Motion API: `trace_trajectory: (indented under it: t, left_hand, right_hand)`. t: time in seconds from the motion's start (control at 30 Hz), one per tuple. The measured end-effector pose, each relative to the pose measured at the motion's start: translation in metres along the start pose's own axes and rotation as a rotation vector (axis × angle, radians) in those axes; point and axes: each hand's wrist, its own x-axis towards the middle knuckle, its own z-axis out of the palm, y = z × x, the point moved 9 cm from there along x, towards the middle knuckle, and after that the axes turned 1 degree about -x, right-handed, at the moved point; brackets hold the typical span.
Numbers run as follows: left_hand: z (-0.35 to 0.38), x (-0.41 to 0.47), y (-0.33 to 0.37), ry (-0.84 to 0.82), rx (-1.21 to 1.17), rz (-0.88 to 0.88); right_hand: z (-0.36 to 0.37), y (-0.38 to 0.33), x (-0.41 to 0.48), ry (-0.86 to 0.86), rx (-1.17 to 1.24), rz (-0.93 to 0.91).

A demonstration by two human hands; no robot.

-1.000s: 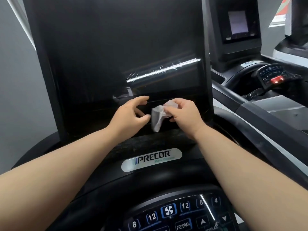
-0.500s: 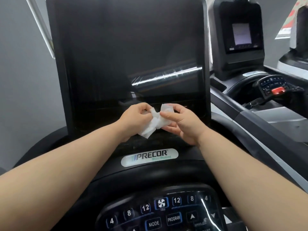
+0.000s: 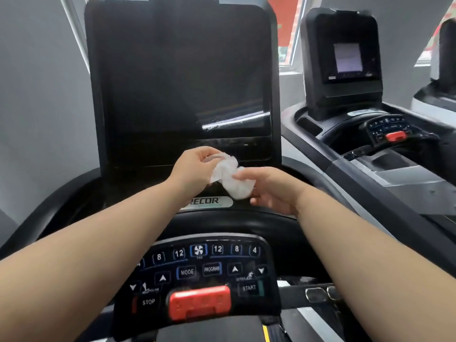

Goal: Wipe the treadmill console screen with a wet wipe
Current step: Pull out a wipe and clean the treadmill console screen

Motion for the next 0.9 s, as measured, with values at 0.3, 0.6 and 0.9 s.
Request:
trace_trajectory:
  t: [0.3, 0.6, 0.9]
  left_hand:
    - [-0.007, -0.047, 0.035, -0.213, 0.07, -0.043]
    - [-0.045, -0.051, 0.04, -0.333, -0.067, -0.138]
    - [-0.056, -0.053, 0.081, -0.423, 0.172, 0.225]
  right_hand:
    - [0.021, -0.004, -0.049, -0.195, 0.151, 0.001]
    - [0.065, -0.036, -0.081, -0.728, 0.329, -0.23]
    - [0.096, -0.05, -0.039, -0.218, 0.046, -0.158]
